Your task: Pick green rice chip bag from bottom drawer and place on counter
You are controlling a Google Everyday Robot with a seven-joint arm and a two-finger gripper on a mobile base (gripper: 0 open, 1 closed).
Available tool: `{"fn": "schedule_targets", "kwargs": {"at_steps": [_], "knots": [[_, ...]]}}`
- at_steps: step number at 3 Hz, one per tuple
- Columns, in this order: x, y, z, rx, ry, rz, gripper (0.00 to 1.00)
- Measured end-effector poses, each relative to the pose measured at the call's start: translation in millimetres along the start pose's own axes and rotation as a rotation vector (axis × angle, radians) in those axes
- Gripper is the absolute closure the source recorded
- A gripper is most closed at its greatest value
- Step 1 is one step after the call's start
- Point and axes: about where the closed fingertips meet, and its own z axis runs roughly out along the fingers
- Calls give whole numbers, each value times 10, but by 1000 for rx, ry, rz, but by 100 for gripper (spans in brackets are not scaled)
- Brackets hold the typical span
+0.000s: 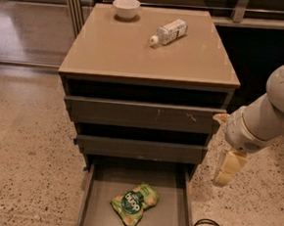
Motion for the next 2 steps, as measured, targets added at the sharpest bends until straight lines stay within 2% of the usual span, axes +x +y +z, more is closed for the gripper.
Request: {"fn": "schedule_targets", "kwargs": {"at_steps": [2], "knots": [[-23, 40, 38, 12, 9, -21, 0]]}}
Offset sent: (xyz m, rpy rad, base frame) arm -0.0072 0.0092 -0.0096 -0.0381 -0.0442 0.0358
